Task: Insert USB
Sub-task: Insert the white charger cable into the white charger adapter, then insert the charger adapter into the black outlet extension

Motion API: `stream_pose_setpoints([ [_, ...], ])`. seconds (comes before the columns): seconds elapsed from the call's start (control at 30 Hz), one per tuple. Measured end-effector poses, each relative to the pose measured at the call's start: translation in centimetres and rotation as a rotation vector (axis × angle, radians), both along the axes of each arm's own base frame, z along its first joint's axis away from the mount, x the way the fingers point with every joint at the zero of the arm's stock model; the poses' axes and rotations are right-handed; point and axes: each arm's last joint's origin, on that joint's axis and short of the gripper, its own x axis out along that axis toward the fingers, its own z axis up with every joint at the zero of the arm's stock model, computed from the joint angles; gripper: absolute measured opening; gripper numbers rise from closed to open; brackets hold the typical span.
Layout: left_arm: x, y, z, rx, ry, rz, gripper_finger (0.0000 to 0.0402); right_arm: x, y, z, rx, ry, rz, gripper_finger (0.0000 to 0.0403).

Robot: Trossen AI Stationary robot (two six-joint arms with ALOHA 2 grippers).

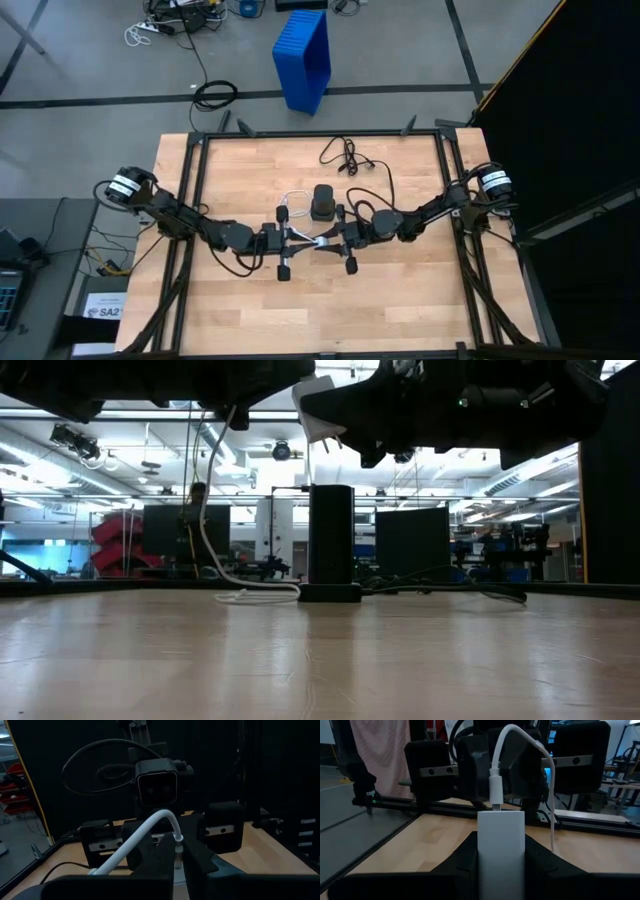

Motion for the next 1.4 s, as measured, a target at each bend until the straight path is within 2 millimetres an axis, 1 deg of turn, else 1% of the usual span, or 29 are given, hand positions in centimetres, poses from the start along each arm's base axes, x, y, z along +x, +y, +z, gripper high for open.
stream_pose_setpoints([
  [0.4, 0.1, 0.2, -0.1, -0.016, 0.015, 0.033, 0.0000, 0.0, 0.1, 0.4, 0.003, -0.050, -0.018, 0.0065],
  [0.53, 0.2, 0.6, -0.5, -0.042, 0.056, 0.052, 0.0000, 0.0, 0.1, 0.2, 0.005, -0.025, -0.023, 0.0065],
  [0.63, 0.2, 0.9, -1.0, -0.051, 0.102, 0.067, 0.0000, 0.0, 0.0, -0.4, -0.005, 0.027, -0.039, 0.0065],
  [0.83, 0.2, 1.0, -1.2, -0.055, 0.112, 0.043, 0.0001, 0.0, 0.0, -0.5, -0.008, 0.042, -0.058, 0.0065],
  [0.93, 0.3, 1.1, -1.2, -0.080, 0.111, 0.049, 0.0014, 0.0, -0.4, -0.5, 0.015, 0.046, -0.100, 0.0065],
  [1.07, 0.3, 1.1, -1.3, -0.092, 0.119, 0.061, 0.0053, 0.1, -0.5, -0.5, 0.042, 0.043, -0.112, 0.0065],
  [1.2, 0.0, 1.1, -0.5, -0.113, 0.082, 0.054, 0.0090, 0.1, -0.5, -0.3, 0.060, 0.028, -0.116, 0.0065],
  [1.27, -0.4, 1.1, 0.1, -0.113, 0.075, 0.052, 0.0099, 0.1, -0.5, -0.3, 0.067, 0.039, -0.133, 0.0065],
  [1.4, -1.3, 0.9, 0.9, -0.096, 0.110, 0.057, 0.0102, 0.2, -0.6, -0.1, 0.084, 0.026, -0.143, 0.0065],
])
